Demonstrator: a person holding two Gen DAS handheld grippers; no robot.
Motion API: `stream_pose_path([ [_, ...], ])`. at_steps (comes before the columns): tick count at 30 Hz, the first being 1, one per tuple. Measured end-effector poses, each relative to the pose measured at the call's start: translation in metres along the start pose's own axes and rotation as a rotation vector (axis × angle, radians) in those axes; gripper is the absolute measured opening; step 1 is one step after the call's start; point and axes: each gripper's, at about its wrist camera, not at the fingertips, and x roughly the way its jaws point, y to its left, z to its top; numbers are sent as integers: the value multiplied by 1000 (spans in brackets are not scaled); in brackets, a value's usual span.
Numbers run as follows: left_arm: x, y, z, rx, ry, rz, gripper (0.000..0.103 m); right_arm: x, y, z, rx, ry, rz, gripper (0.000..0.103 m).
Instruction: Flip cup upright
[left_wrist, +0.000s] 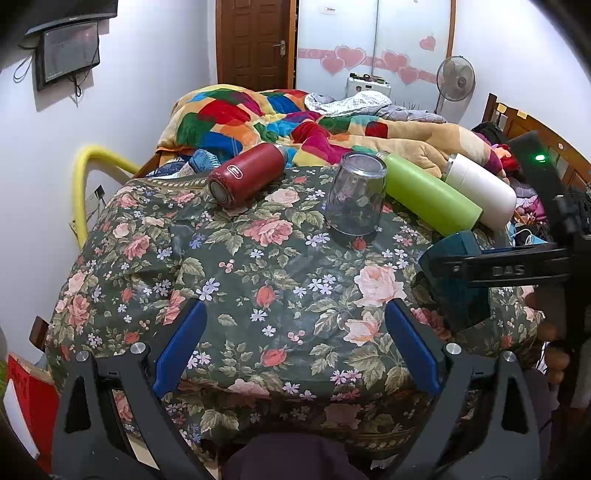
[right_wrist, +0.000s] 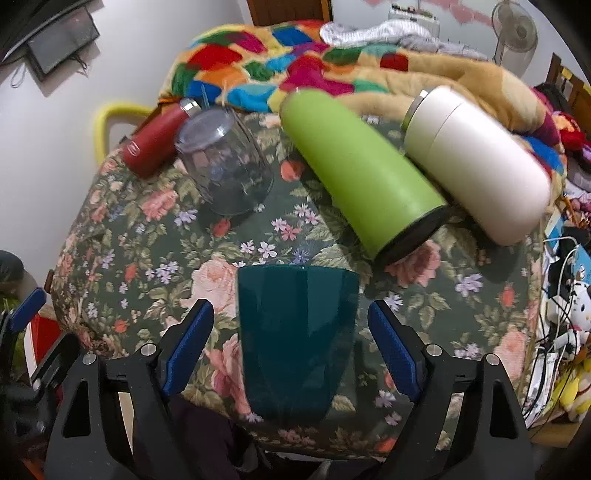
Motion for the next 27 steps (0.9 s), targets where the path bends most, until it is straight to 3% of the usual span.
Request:
stream_pose_path([
  [6,2,-2,0,5,0,-2,97,19,2,4,-15,41,-42,75],
  [11,1,-3,0,11,-1,6,97,17,0,4,-18,44,-24,74],
  [21,-4,-6,8,3,-18,13,97,-21,-1,1,-20,-37,35,74],
  [27,-7,-10,13,10,-32,15,97,-19,7,6,-52,-59,9,74],
])
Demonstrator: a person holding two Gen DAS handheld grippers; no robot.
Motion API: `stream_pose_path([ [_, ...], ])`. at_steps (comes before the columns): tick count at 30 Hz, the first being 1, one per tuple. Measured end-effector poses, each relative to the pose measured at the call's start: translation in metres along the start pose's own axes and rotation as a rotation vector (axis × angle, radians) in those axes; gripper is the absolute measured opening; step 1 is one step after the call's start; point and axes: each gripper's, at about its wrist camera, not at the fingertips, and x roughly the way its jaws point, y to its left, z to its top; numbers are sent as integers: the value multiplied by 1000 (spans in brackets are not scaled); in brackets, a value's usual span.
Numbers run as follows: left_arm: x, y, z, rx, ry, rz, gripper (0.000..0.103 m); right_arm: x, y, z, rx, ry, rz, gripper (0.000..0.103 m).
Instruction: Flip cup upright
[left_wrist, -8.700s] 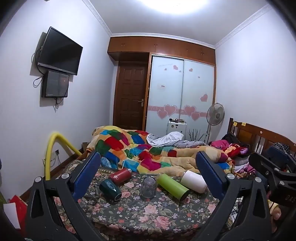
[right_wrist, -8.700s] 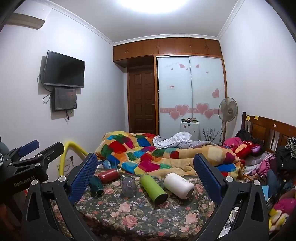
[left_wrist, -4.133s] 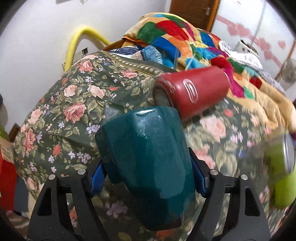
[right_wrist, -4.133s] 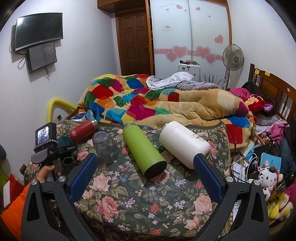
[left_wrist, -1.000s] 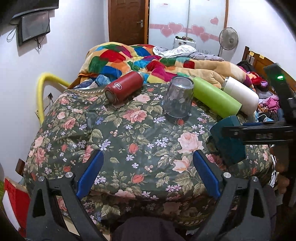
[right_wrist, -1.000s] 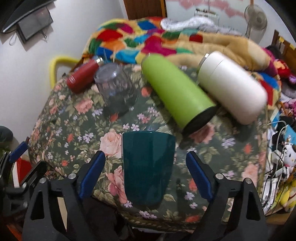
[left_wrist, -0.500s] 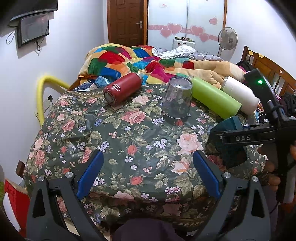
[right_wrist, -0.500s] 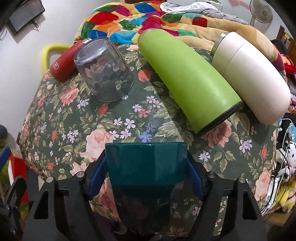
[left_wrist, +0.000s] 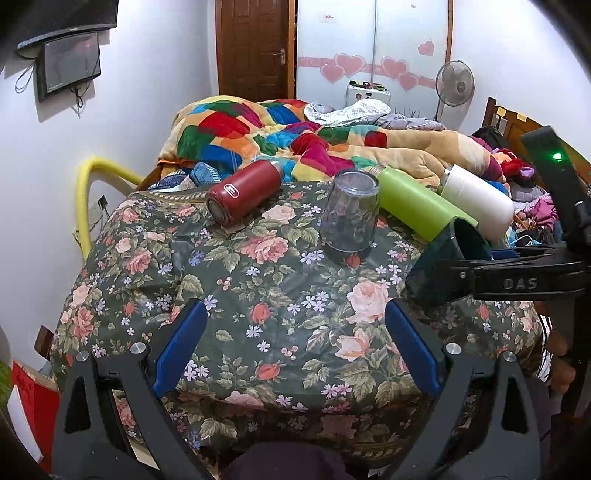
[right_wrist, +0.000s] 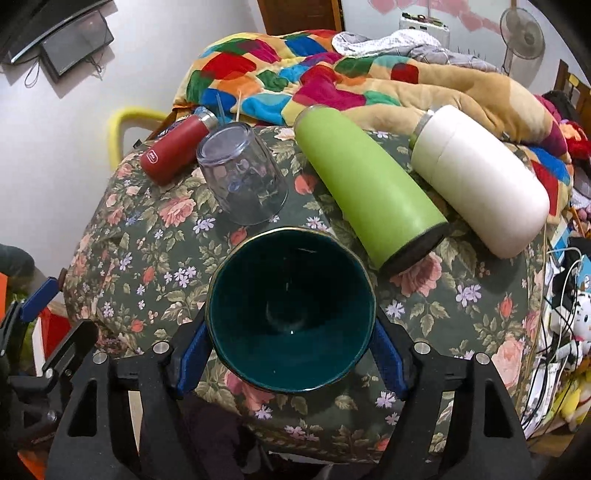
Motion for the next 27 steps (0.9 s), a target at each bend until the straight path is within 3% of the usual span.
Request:
stream_pose_path([
  [12,-4,-1,3,-4,-7,2,97,7,17,2,-81,-16,-43,74],
  [19,-14,-2,7,-17,-21,2,97,8,21,5,-85,5,-4,76],
  [27,-39,-12,16,-6,-77,-1,97,-33,19,-7,-79,-68,18,77],
])
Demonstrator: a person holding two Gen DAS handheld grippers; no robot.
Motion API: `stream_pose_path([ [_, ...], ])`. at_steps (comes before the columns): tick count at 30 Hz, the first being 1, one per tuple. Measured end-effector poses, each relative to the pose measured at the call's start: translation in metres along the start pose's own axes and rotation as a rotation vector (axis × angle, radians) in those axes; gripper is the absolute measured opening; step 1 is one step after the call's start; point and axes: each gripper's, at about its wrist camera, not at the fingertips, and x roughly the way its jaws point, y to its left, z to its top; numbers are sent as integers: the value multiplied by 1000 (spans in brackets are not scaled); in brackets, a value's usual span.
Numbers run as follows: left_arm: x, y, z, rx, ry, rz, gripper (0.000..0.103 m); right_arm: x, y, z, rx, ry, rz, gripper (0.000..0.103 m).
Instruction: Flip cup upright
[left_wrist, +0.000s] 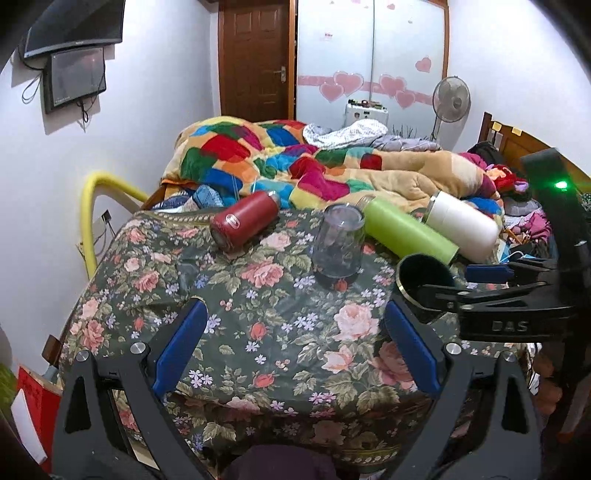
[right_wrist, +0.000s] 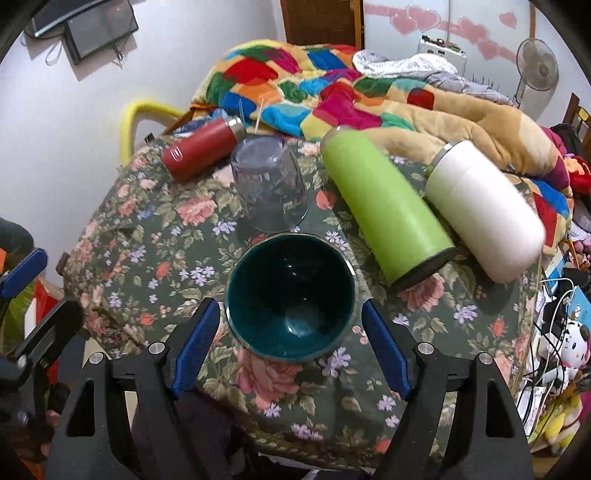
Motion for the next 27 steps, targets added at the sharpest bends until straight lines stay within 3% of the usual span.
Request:
stream_pose_path([
  [4,-21,-11,9,2,-43,-22,97,-35,-2,-4,2,-79,-11,77],
  [16,-141,-47,40,22,-336,-110,97,-217,5,-44,6,-576,-88,77],
  [21,-189,-50,42,8,-445,-135,98,-259,18,-63,-12,-734,-123,77],
  [27,-223,-55,35,-2,-524,-113,102,-276,29,-80,-14,-835,-125,83],
])
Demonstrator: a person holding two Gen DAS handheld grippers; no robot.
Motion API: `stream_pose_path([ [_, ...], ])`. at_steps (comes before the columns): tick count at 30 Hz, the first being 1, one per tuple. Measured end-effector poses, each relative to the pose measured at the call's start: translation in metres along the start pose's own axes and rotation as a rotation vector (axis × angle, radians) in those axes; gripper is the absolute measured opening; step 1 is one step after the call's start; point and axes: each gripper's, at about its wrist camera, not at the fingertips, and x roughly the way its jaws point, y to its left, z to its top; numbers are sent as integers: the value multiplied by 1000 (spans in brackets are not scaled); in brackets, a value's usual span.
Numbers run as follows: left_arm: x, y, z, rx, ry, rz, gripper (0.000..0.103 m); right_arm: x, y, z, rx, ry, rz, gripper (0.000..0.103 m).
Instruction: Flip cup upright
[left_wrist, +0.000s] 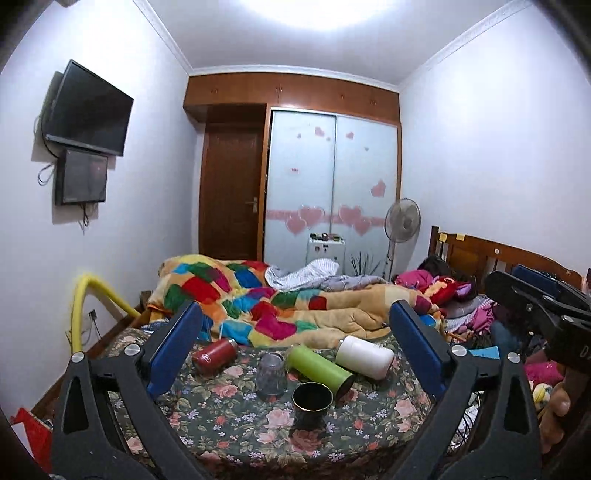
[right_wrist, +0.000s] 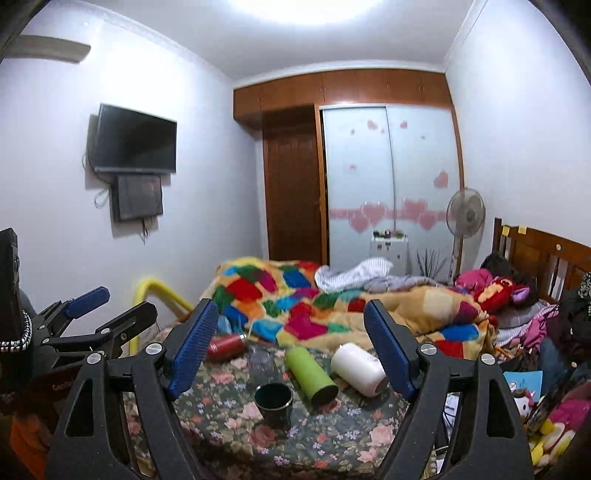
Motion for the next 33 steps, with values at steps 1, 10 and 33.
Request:
stream_pose_path([
  [1,-3,-1,0,-1,-4,4,103,0,0,0,2,-8,-5,85],
  [10,-10,-8,-4,23,-11,50,103,1,-5,-8,2,-18,-34,103],
  [33,-9,-11,-6,43,-23,53,103,-7,-5,-13,-3,21,-27,103],
])
